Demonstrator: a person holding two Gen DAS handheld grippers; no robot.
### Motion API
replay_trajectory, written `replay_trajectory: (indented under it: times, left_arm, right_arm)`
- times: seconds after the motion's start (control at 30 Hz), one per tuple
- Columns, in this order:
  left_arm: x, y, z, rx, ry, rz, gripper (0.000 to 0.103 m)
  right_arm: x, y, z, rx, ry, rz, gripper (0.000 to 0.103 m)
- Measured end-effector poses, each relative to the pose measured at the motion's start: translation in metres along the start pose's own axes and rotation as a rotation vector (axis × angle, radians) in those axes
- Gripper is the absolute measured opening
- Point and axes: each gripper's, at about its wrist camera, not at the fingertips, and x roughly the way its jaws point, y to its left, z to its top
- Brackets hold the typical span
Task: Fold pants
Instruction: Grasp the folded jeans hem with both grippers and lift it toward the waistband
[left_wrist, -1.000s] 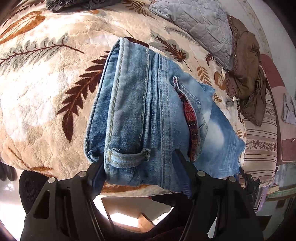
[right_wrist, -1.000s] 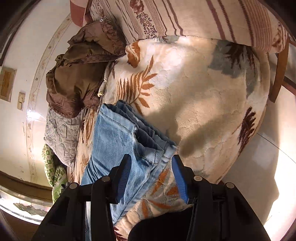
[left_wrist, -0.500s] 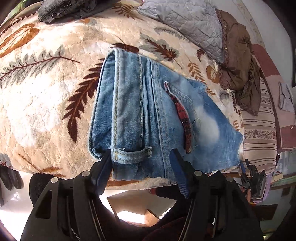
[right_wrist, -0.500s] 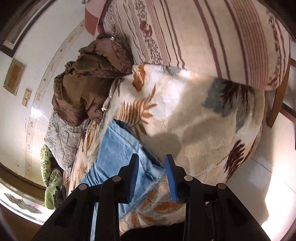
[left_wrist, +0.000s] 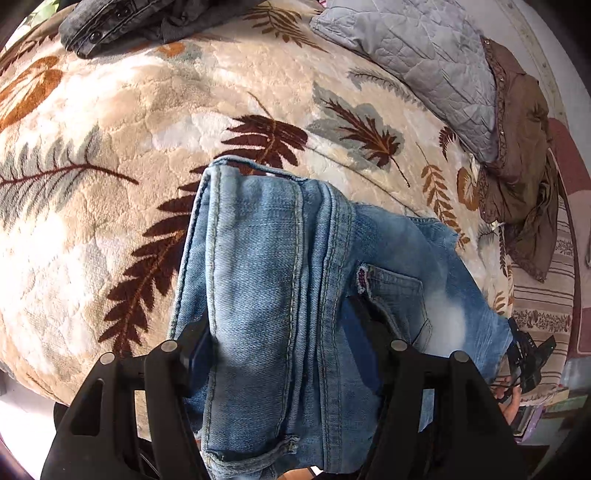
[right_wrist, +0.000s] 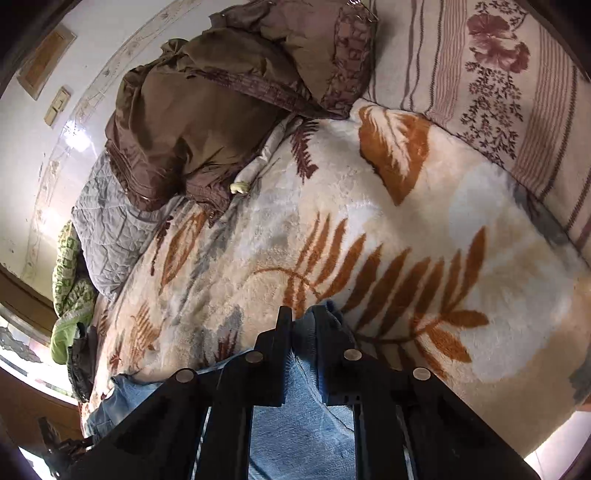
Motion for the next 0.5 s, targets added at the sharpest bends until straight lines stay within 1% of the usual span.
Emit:
replay_trajectory:
  times: [0.07,0.1,0.13,0.17,0.2,0.23,0.27,0.3,0.37,0.43,0.47,0.5]
  left_arm:
    - [0.001,0.004,0.001,-0.006,-0.004,-0.012,0.065]
    - [0.0,0.002,0.001,0.002,-0.007,-0.001,0.065]
    - [0.001,-0.001,0.0,0.016,-0.012,0.018,0.065]
    - [0.001,-0.005,0.0,0.032,-0.018,0.04,0.065]
    - [0.0,-0.007,-0.001,0.041,-0.022,0.056,0.065]
    - [-0.002,-0.008,-0.003,0.045,-0.024,0.061,0.065]
    - [-0.006,-0.006,-0.004,0.043,-0.016,0.057,0.065]
    - [-0.011,-0.005,-0.007,0.037,-0.007,0.047,0.064]
    - [-0.028,-0.004,-0.014,0.05,-0.015,0.016,0.064]
    - [-0.048,-0.012,-0.02,0.108,-0.05,0.024,0.064]
    - [-0.057,-0.02,-0.023,0.143,-0.066,0.033,0.064]
    - [-0.063,-0.029,-0.025,0.182,-0.073,0.039,0.064]
  right_arm:
    - [-0.012,0.0,0.003,0.002,-0.06,0.031,0.011]
    - [-0.01,-0.001,0.003,-0.002,-0.061,0.02,0.011]
    - [0.0,-0.004,0.0,-0.016,-0.031,-0.027,0.011]
    - [0.016,-0.007,-0.005,-0.049,0.019,-0.095,0.012]
    - [0.022,-0.009,-0.009,-0.076,0.016,-0.106,0.011]
    - [0.018,-0.009,-0.01,-0.081,-0.012,-0.092,0.013]
    - [0.012,-0.011,-0.009,-0.049,-0.018,-0.076,0.019]
    - [0.001,-0.016,-0.008,-0.001,-0.038,-0.041,0.024]
    - [-0.029,-0.029,-0.013,0.077,-0.098,0.024,0.024]
    - [-0.062,-0.042,-0.024,0.118,-0.135,0.072,0.027]
    - [-0.076,-0.048,-0.034,0.126,-0.144,0.071,0.034]
    - [-0.089,-0.054,-0.045,0.134,-0.148,0.061,0.044]
